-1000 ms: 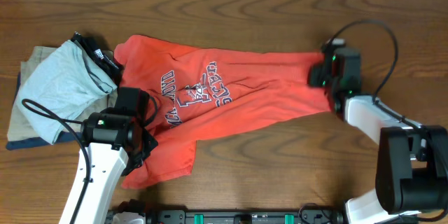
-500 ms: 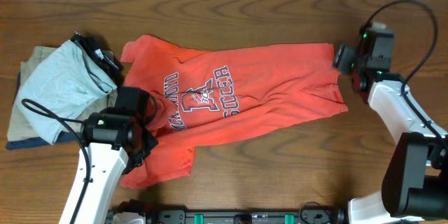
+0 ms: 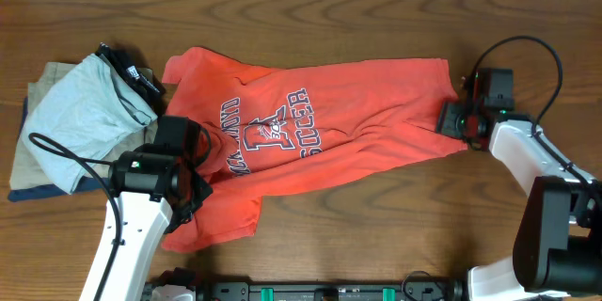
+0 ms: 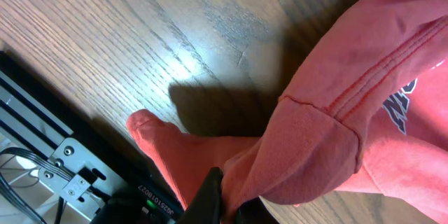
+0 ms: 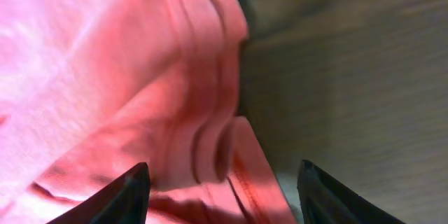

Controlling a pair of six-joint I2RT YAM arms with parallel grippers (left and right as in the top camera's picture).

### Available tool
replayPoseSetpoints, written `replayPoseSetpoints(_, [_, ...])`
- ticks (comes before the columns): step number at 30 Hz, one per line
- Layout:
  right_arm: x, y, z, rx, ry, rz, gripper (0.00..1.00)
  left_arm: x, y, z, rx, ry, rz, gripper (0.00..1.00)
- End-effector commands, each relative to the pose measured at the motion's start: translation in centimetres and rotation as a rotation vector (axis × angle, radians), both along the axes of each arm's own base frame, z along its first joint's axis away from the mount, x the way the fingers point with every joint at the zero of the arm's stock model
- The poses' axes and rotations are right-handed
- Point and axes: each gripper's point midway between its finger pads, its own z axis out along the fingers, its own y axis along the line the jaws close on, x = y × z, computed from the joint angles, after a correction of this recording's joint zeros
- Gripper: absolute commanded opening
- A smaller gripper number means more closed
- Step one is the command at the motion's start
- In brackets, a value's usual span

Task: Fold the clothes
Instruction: 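Grasp the shirt's right hem with the right gripper and pull it right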

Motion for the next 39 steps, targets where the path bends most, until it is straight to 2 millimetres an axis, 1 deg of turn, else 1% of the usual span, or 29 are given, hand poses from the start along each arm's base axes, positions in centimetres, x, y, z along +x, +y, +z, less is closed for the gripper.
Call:
replayPoseSetpoints(1, [0.1,1.1,-0.6,0.03,-0.042,0.032,0.66,-0.1,0.2,0.0,0.009,0.004,-0.012,0.06])
replayPoseSetpoints(5, [0.4,2.1,-1.1,0.026,-0.099,0.061,0.64,-0.1,0.2,0.0,0.009,0.004,-0.012,0.06])
replayPoseSetpoints(8, [0.6,2.4,-1.4,0.024,-0.122,0.07,0.59,-0.1,0.2,0.0,0.009,0.004,-0.012,0.06])
replayPoseSetpoints(9, [0.6,2.4,-1.6,0.024,-0.125,0.07,0.56,-0.1,0.2,0.0,0.009,0.004,-0.012,0.06])
replayPoseSetpoints(10, [0.6,2.4,-1.7,0.023,-0.124,0.069,0.5,-0.1,0.2,0.0,0.009,0.004,-0.012,0.06])
replayPoseSetpoints(11, [0.6,2.4,-1.7,0.023,-0.123,0.069,0.38,-0.1,0.2,0.0,0.009,0.004,-0.012,0.06])
replayPoseSetpoints(12, [0.6,2.4,-1.7,0.024,-0.124,0.069,0.19,-0.1,0.2,0.0,0.009,0.004,-0.012,0.06])
replayPoseSetpoints(13, [0.7,2.4,-1.7,0.025,-0.128,0.068,0.05,-0.1,0.2,0.0,0.009,0.004,-0.012,0.06])
replayPoseSetpoints(14, [1.0,2.4,-1.4,0.029,-0.141,0.059,0.01,-0.1,0.2,0.0,0.009,0.004,-0.012,0.06])
replayPoseSetpoints(16, [1.5,2.4,-0.6,0.035,-0.153,0.06,0.01,-0.1,0.2,0.0,0.009,0.004,-0.012,0.06])
replayPoseSetpoints(17, [1.5,2.4,0.1,0.044,-0.151,0.061,0.01,-0.1,0.2,0.0,0.009,0.004,-0.012,0.06])
replayPoseSetpoints(18, [1.6,2.3,1.1,0.064,-0.142,0.051,0.01,-0.1,0.2,0.0,0.009,0.004,-0.012,0.06])
replayPoseSetpoints(19, [1.6,2.2,2.3,0.085,-0.133,0.03,0.01,-0.1,0.2,0.0,0.009,0.004,-0.012,0.06])
replayPoseSetpoints(22, [1.2,1.7,7.2,0.141,-0.096,0.007,0.01,-0.1,0.2,0.0,0.009,0.004,-0.012,0.06])
replayPoseSetpoints(24, [0.8,0.7,10.2,0.142,-0.068,-0.022,0.01,-0.1,0.2,0.0,0.009,0.004,-0.012,0.06])
replayPoseSetpoints(26, [0.6,-0.3,12.2,0.142,-0.053,-0.049,0.01,-0.1,0.2,0.0,0.01,0.004,-0.012,0.06])
replayPoseSetpoints(27, [0.5,-0.7,12.8,0.143,-0.045,-0.06,0.02,-0.1,0.2,0.0,0.01,0.004,-0.012,0.06])
replayPoseSetpoints(28, [0.4,-0.9,13.1,0.145,-0.035,-0.068,0.02,-0.1,0.2,0.0,0.01,0.004,-0.012,0.06])
replayPoseSetpoints(30, [-0.3,-1.2,13.2,0.149,-0.005,-0.08,0.01,-0.1,0.2,0.0,0.01,0.004,-0.012,0.06])
replayPoseSetpoints(35, [-3.2,-0.9,11.9,0.167,0.123,-0.095,0.01,-0.1,0.2,0.0,0.01,0.003,-0.012,0.06])
replayPoseSetpoints(39, [-6.0,-0.4,11.8,0.178,0.222,-0.094,0.01,0.0,0.2,0.0,0.01,0.002,-0.012,0.06])
